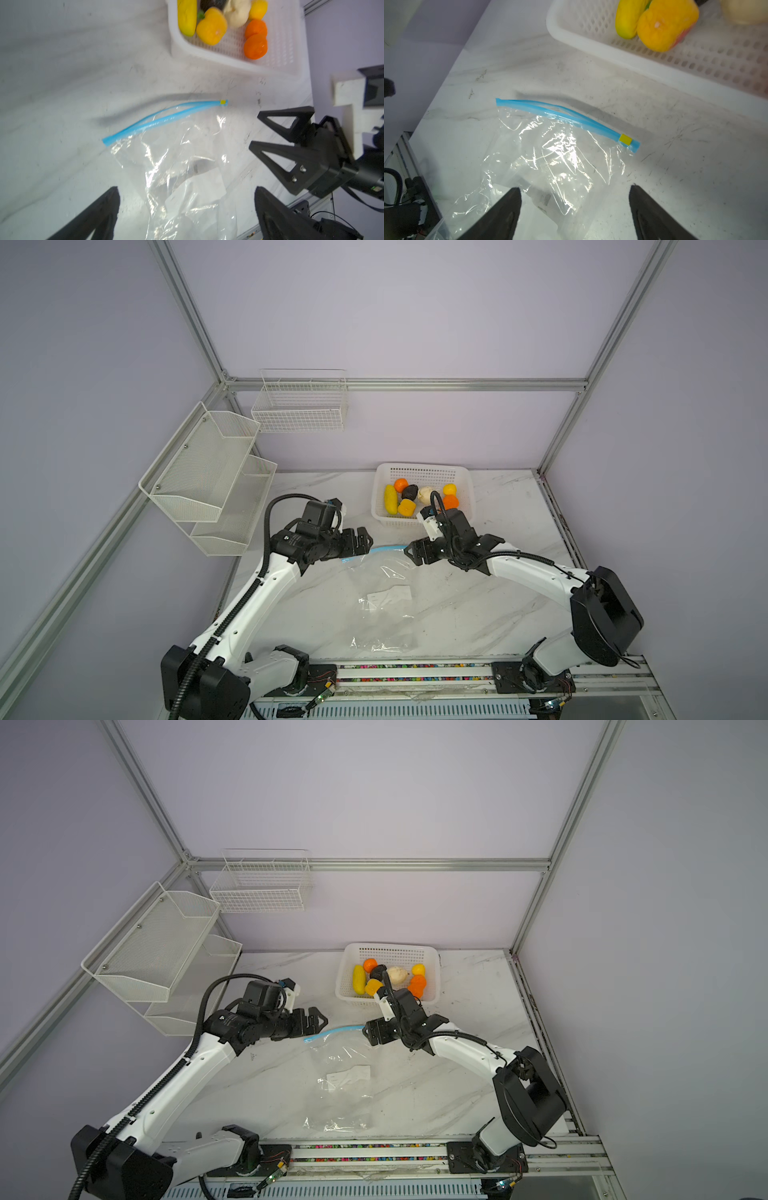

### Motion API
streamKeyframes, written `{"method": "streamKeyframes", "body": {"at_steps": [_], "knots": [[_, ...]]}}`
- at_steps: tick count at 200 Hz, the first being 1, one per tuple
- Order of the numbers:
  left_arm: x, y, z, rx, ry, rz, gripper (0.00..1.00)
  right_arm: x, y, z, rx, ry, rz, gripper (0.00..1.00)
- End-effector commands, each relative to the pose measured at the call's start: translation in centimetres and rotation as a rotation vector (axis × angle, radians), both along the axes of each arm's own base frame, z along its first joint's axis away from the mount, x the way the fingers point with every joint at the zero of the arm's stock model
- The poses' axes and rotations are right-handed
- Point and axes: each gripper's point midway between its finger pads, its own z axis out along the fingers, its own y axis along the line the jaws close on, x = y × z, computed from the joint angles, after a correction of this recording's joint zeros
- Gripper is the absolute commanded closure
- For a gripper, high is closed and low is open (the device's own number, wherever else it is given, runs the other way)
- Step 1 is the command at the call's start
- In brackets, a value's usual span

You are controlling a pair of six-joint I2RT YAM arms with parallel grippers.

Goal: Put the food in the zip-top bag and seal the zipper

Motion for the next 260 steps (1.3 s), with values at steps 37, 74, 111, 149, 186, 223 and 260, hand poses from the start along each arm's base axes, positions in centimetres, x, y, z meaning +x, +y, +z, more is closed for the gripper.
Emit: {"method": "streamKeyframes", "body": {"at_steps": [37, 74, 111, 149, 186, 223, 260], "knots": [[-2.8, 1.9, -6.8, -0.081, 0.113, 0.151, 0.01, -0.9, 1.0, -3.3, -0.039, 0.034, 0.068, 0.17], [-0.2, 1.0, -8.7, -0.131, 0.141, 0.124, 0.11, -0.7, 1.3, -3.5, -0.043, 0.018, 0.090, 0.17], [1.0, 0.2, -10.3, -0.149, 0.152, 0.089, 0.18, 0.0, 1.9, -2.1, -0.023, -0.029, 0.101, 0.17], [1.4, -0.4, -11.7, -0.161, 0.195, 0.061, 0.29, 0.9, 2.7, -0.2, -0.009, -0.084, 0.130, 0.21], [2.1, -0.8, -11.5, -0.167, 0.186, 0.038, 0.42, 1.6, 4.0, 1.8, 0.009, -0.176, 0.205, 0.23], [2.7, -1.7, -12.3, -0.186, 0.223, -0.006, 0.65, 2.1, 4.8, 3.4, 0.016, -0.265, 0.273, 0.29], [3.3, -2.5, -12.5, -0.197, 0.249, -0.054, 0.88, 2.0, 4.4, 2.5, -0.019, -0.240, 0.276, 0.32]]}}
